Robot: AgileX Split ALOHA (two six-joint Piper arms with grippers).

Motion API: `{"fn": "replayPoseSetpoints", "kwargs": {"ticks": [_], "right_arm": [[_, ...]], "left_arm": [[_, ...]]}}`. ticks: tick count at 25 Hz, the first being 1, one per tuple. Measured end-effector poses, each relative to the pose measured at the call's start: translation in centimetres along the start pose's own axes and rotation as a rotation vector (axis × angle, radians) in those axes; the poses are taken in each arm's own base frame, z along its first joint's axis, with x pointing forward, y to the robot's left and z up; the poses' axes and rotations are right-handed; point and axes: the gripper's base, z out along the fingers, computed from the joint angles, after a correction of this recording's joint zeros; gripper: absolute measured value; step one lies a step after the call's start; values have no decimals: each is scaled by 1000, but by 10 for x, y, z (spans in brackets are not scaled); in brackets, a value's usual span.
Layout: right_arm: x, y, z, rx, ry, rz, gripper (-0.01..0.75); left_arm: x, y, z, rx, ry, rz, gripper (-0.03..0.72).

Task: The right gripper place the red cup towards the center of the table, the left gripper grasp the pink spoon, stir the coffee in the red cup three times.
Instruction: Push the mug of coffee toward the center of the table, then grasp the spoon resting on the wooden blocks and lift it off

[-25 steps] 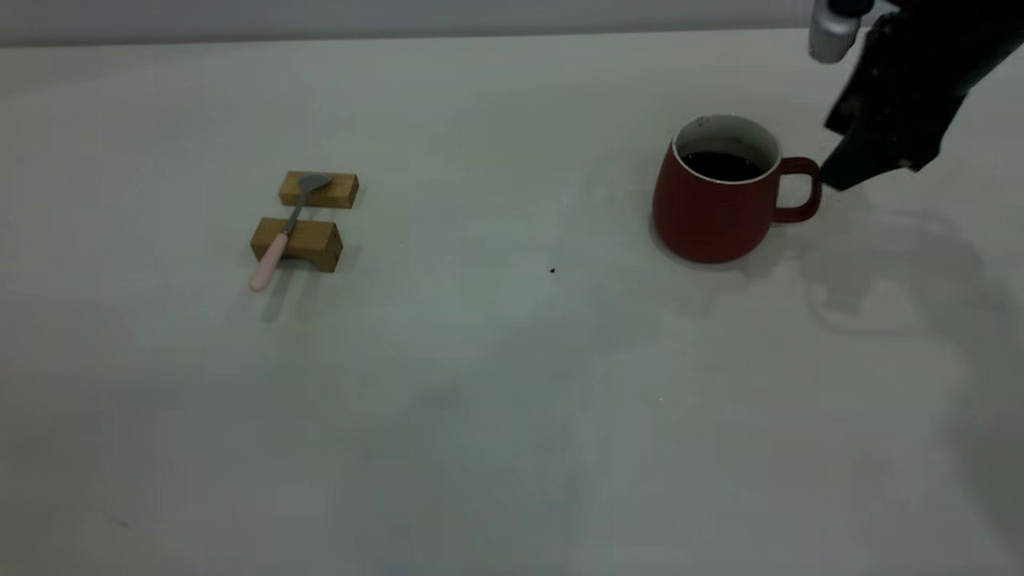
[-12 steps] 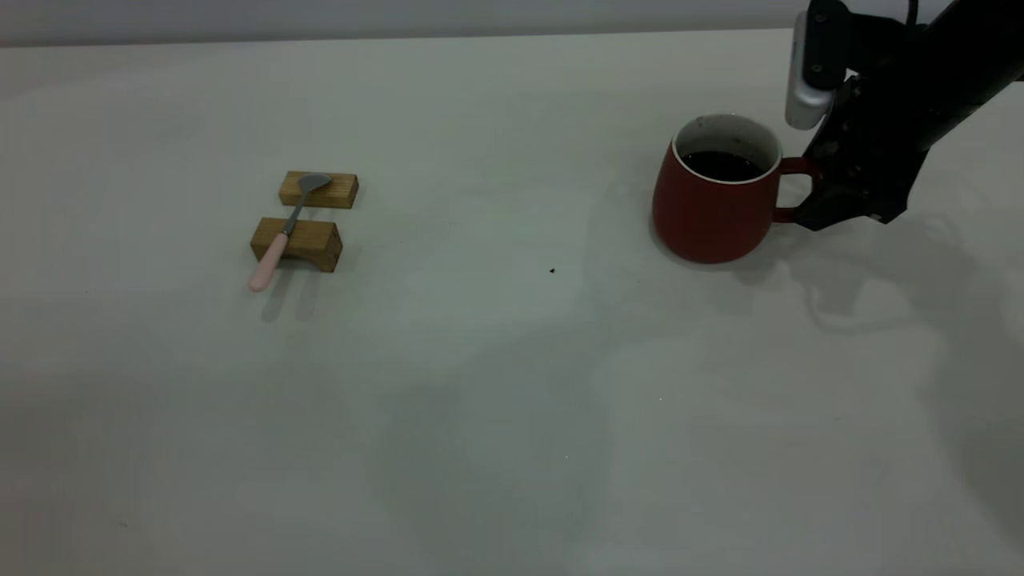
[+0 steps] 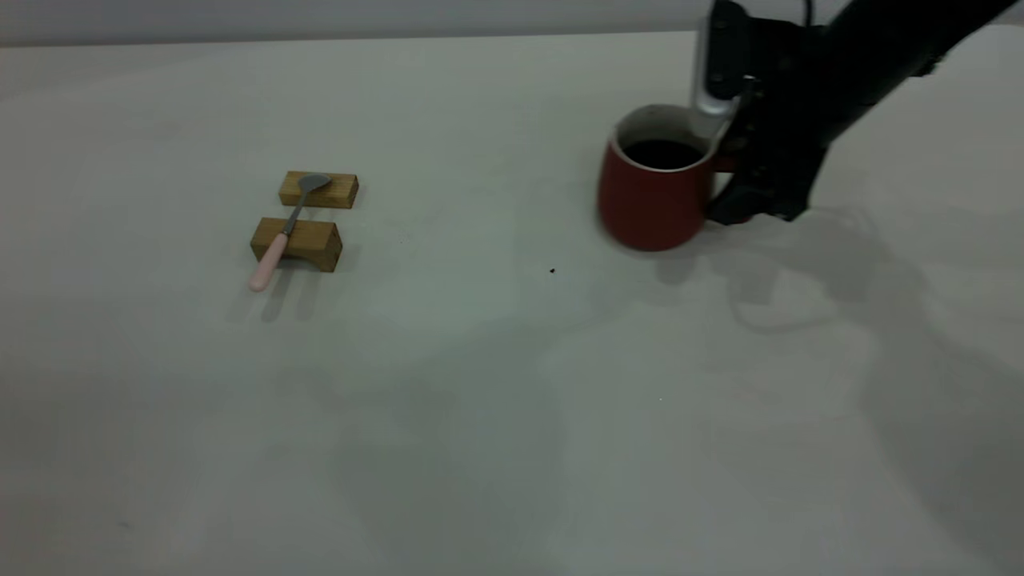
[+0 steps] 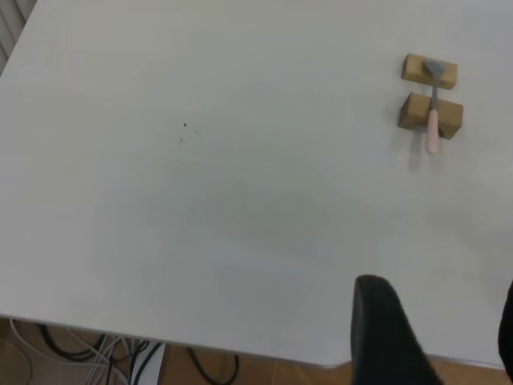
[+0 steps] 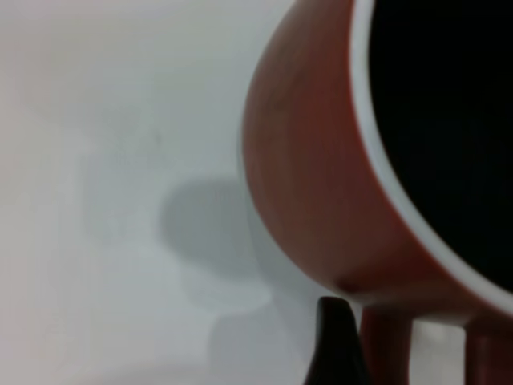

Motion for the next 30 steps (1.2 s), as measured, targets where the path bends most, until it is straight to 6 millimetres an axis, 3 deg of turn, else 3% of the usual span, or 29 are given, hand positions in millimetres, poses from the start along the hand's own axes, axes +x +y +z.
{"fn": "replayPoseSetpoints", "kwargs": {"ticks": [14, 21, 25, 30], "right_arm": [[-87, 17, 31, -2, -112, -109, 582], [-96, 19, 33, -9, -136, -53, 582], [-88, 6, 12, 6, -149, 65, 582], [-79, -8, -55, 25, -195, 401, 582]], "left_arm": [[0, 0, 0, 0, 0, 0, 425], [0, 0, 0, 0, 0, 0, 425], [0, 0, 0, 0, 0, 0, 425], [0, 0, 0, 0, 0, 0, 425]]}}
